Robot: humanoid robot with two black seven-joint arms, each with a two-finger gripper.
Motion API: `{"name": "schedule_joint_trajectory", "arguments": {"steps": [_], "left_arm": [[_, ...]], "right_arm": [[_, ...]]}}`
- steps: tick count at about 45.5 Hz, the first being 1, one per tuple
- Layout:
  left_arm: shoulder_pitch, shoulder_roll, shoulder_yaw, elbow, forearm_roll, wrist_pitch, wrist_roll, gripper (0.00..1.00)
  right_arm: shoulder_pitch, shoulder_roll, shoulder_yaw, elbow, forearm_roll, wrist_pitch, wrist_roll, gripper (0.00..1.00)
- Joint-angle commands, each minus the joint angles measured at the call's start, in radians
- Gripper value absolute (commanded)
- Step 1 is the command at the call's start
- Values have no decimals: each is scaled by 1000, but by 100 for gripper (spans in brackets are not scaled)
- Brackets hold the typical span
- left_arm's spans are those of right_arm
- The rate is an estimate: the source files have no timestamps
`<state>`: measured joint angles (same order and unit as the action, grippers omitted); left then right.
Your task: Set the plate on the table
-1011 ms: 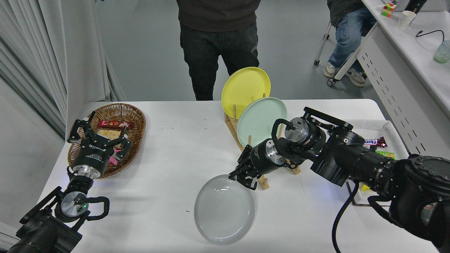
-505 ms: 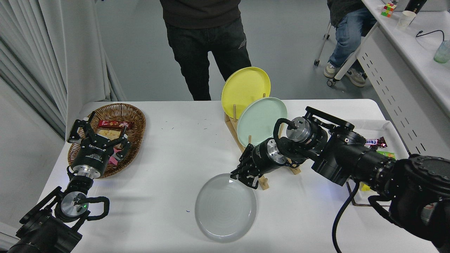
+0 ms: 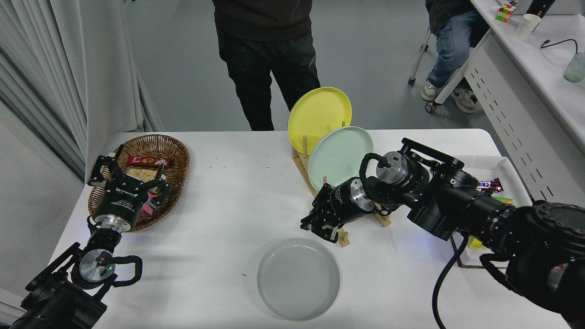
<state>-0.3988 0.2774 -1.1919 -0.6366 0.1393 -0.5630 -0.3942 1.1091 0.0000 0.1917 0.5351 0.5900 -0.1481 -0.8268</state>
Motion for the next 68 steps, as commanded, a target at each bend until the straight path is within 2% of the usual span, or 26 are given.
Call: {"name": "schedule_joint_trajectory", "arguments": {"steps": [1,6,7,9,29,47,68], "left_arm": [[0,0,0,0,0,0,0,98],[0,0,0,0,0,0,0,98],[0,0,0,0,-1,0,0,98],[0,-1,0,0,-1,0,0,98],[0,0,0,0,-1,0,0,98],[0,0,0,0,-1,0,0,98],[0,0,0,0,-1,0,0,98]], "right_arm": [[0,0,-1,-12,-47,107,-3,37],[3,0,-1,-14,-124,176,-9,66],[5,0,-1,-15,-146,211,-9,87],[5,0,-1,-17,-156,232,-9,98],[14,0,-1,-35,-157,502,-9,99],[89,0,2,-15,-194,524,-11,100],[133,0,35,258,-171,565,-9,99]]}}
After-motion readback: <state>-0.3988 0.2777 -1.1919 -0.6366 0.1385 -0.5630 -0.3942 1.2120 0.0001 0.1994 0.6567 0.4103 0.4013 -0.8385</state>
